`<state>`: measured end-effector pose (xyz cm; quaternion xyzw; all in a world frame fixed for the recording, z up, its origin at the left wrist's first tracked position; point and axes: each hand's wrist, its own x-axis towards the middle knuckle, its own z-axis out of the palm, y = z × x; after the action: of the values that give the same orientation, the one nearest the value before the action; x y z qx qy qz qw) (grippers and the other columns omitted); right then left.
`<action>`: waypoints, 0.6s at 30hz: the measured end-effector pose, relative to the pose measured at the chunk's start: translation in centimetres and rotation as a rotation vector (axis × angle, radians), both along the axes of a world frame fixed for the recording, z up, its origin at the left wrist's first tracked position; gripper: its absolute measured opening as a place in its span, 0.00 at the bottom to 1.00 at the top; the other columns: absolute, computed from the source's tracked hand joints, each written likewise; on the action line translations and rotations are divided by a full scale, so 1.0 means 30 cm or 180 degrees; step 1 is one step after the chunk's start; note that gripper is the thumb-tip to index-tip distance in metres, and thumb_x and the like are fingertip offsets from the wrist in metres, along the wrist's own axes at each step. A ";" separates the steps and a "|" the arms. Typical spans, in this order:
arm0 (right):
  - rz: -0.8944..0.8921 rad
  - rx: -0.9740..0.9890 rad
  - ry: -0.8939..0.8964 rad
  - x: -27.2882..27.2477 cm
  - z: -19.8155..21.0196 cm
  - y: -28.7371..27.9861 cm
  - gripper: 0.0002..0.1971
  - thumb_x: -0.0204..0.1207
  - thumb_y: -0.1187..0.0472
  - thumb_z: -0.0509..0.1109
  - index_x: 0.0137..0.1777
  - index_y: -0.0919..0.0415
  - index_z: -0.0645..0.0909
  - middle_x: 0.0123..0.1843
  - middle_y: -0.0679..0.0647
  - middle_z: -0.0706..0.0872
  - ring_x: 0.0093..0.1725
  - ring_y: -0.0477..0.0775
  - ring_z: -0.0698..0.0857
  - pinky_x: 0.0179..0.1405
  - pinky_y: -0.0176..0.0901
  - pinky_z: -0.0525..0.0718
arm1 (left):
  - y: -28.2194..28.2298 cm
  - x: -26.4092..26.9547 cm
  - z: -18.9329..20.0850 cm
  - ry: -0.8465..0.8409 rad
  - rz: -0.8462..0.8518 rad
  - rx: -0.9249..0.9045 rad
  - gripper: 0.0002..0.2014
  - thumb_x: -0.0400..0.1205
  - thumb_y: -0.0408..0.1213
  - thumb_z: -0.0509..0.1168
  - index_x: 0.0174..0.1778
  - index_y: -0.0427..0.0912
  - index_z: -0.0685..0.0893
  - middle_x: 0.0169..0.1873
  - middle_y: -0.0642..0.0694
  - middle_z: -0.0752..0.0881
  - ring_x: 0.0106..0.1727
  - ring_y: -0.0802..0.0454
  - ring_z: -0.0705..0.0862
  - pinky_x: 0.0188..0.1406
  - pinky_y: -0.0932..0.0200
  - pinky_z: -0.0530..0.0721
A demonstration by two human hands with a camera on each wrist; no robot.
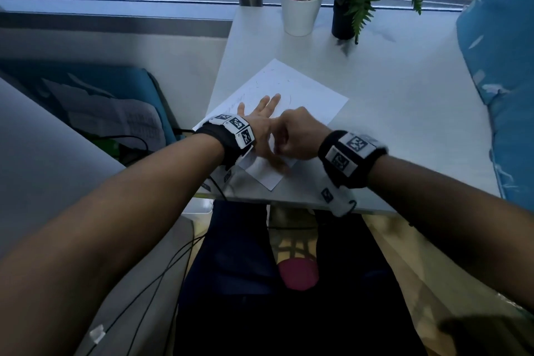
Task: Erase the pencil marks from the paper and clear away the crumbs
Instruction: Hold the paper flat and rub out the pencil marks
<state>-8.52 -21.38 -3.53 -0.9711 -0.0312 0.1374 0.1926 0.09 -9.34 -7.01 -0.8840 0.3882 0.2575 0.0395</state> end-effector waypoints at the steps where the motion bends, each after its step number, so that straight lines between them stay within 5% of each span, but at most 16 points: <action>1: -0.0007 0.0005 0.0024 0.001 0.008 -0.011 0.03 0.67 0.65 0.72 0.34 0.63 0.87 0.34 0.56 0.88 0.34 0.52 0.81 0.35 0.37 0.76 | -0.002 -0.002 0.003 0.0014 0.0017 -0.0005 0.65 0.50 0.78 0.75 0.83 0.68 0.53 0.83 0.48 0.26 0.83 0.46 0.27 0.77 0.21 0.36; 5: -0.0557 0.0083 -0.0413 0.068 -0.003 -0.085 0.06 0.63 0.65 0.69 0.28 0.66 0.81 0.32 0.61 0.86 0.32 0.60 0.80 0.44 0.52 0.86 | -0.011 -0.010 0.000 -0.0038 0.0036 0.0072 0.72 0.45 0.82 0.71 0.80 0.73 0.36 0.83 0.48 0.26 0.84 0.45 0.28 0.76 0.21 0.36; 9: 0.0024 -0.0001 -0.0055 -0.017 -0.009 -0.002 0.03 0.66 0.65 0.72 0.37 0.64 0.88 0.36 0.55 0.89 0.36 0.53 0.83 0.40 0.41 0.82 | -0.005 -0.003 0.002 -0.0017 0.0003 0.0114 0.72 0.46 0.79 0.74 0.83 0.68 0.41 0.82 0.48 0.24 0.83 0.46 0.26 0.76 0.21 0.36; 14: -0.0553 0.0040 -0.0446 0.058 -0.019 -0.089 0.06 0.62 0.63 0.71 0.32 0.68 0.85 0.34 0.62 0.89 0.38 0.63 0.87 0.44 0.49 0.86 | -0.011 -0.010 0.002 -0.0027 0.0017 0.0114 0.76 0.40 0.83 0.71 0.79 0.73 0.31 0.82 0.47 0.25 0.83 0.45 0.26 0.75 0.21 0.34; 18: 0.0069 0.0199 -0.0112 -0.023 -0.030 -0.004 0.03 0.64 0.67 0.74 0.34 0.67 0.88 0.33 0.57 0.89 0.34 0.55 0.85 0.42 0.40 0.78 | -0.011 -0.008 -0.001 -0.0048 0.0021 0.0124 0.77 0.41 0.80 0.74 0.83 0.69 0.38 0.82 0.48 0.24 0.82 0.46 0.25 0.75 0.22 0.32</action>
<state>-9.22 -21.50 -4.43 -0.9665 -0.0494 0.1214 0.2208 -0.14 -9.68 -7.05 -0.8862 0.3799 0.2585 0.0589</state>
